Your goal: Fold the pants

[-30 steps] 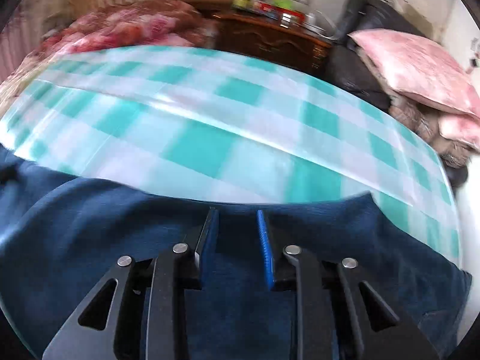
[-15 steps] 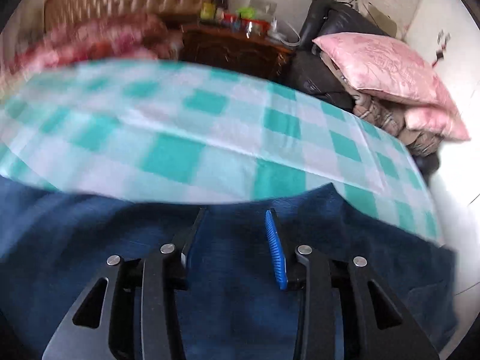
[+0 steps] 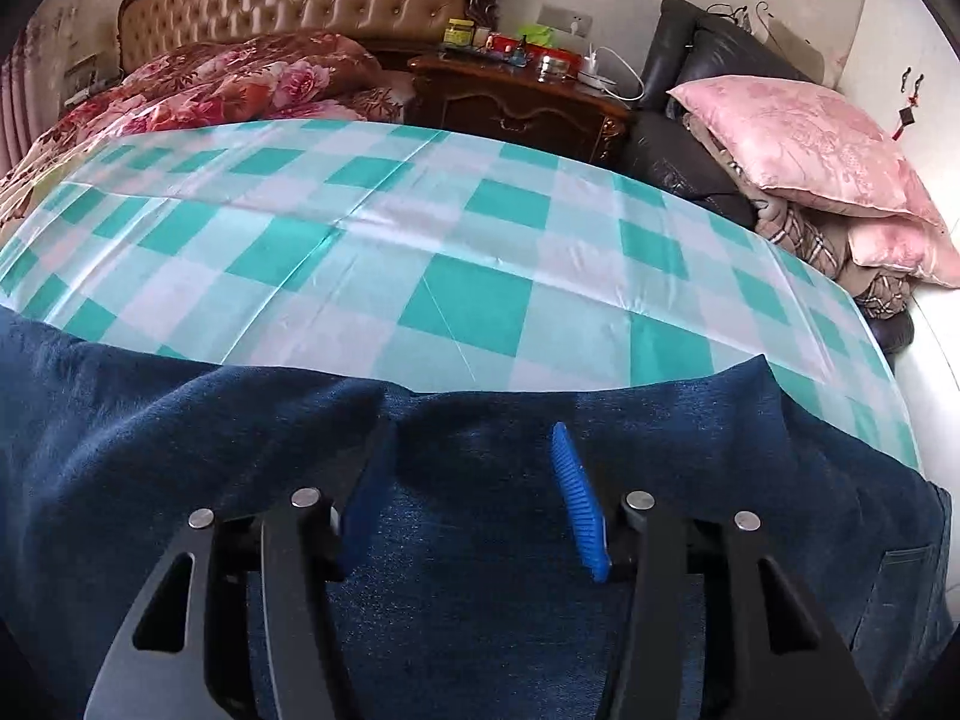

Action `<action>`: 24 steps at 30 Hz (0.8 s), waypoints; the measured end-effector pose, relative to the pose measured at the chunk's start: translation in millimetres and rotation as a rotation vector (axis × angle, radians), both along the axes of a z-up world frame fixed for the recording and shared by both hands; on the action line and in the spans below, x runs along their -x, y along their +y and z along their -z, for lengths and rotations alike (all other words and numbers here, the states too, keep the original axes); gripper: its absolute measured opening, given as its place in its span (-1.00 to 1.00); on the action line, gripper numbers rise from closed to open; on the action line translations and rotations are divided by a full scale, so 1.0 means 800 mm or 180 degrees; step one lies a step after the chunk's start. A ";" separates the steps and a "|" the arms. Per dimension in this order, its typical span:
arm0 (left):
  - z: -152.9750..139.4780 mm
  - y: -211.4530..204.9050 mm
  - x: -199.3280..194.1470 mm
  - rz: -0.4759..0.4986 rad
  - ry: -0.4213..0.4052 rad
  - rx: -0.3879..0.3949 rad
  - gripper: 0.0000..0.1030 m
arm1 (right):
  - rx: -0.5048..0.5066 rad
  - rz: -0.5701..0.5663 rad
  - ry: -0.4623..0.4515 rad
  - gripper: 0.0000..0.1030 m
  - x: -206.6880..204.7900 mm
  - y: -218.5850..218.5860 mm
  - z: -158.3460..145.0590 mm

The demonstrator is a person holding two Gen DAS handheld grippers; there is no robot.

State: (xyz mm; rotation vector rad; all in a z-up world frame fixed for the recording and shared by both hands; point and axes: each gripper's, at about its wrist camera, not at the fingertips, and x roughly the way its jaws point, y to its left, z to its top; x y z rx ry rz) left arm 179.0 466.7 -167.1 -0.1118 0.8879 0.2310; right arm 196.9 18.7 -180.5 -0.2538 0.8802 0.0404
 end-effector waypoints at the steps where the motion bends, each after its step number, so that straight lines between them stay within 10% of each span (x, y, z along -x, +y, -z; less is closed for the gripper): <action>1: 0.006 0.012 0.003 -0.0152 0.0009 0.0031 -1.00 | 0.0019 0.0014 -0.0010 0.00 0.000 0.000 0.000; 5: -0.022 0.042 0.041 -0.0421 -0.0443 0.0344 -1.00 | 0.0045 0.0050 -0.0023 0.18 -0.001 -0.002 0.000; 12: -0.082 -0.055 0.134 -0.0321 -0.1035 0.0445 -0.17 | -0.0162 0.0168 -0.0340 0.30 0.031 -0.031 -0.047; 24: -0.011 -0.342 0.233 0.0349 -0.0440 0.0829 0.12 | 0.0113 0.1046 -0.0180 0.57 0.203 -0.256 -0.041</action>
